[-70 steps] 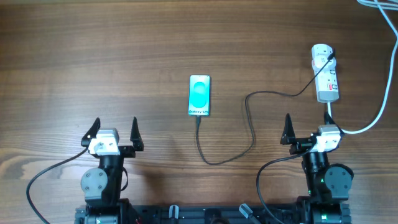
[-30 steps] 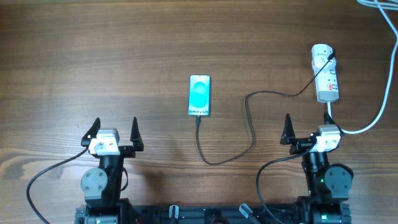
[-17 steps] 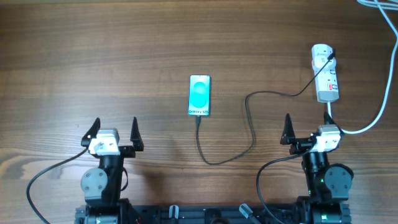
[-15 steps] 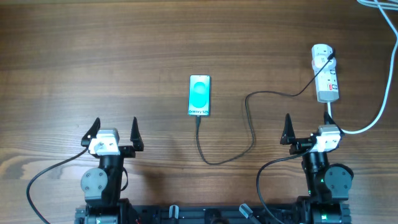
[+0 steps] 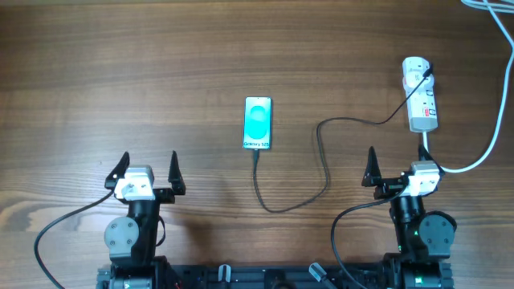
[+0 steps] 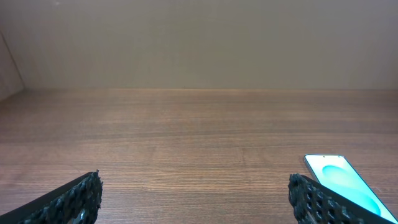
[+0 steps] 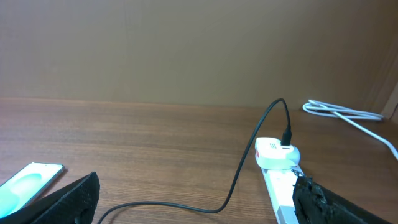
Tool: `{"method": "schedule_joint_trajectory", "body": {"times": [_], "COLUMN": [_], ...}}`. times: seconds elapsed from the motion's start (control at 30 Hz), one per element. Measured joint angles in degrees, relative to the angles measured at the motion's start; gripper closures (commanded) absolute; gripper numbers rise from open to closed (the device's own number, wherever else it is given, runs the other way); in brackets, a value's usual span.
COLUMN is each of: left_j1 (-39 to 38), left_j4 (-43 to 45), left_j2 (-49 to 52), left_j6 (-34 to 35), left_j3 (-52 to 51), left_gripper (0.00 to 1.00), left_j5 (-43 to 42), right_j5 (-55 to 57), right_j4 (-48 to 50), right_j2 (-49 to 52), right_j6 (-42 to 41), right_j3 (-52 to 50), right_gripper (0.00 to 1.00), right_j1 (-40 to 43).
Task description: Plug charger to phone and switch on socket
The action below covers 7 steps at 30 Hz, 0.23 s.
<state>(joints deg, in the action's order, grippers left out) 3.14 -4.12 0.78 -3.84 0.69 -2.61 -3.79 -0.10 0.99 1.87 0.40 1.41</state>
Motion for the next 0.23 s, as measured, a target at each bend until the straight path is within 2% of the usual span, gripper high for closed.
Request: {"method": "schedule_joint_trajectory", "body": {"times": [0.23], "left_j1": [0.00], "left_j4": [0.00], "left_j2": [0.00], "left_j6": [0.02], "left_j3": [0.00], "left_gripper": [0.00], "left_j5": [0.00], "right_j5": [0.02], "right_j4": [0.00], "right_j2": [0.00], "right_j6": [0.00], "right_j3": [0.00], "right_gripper": [0.00], "right_j1": [0.00]}}
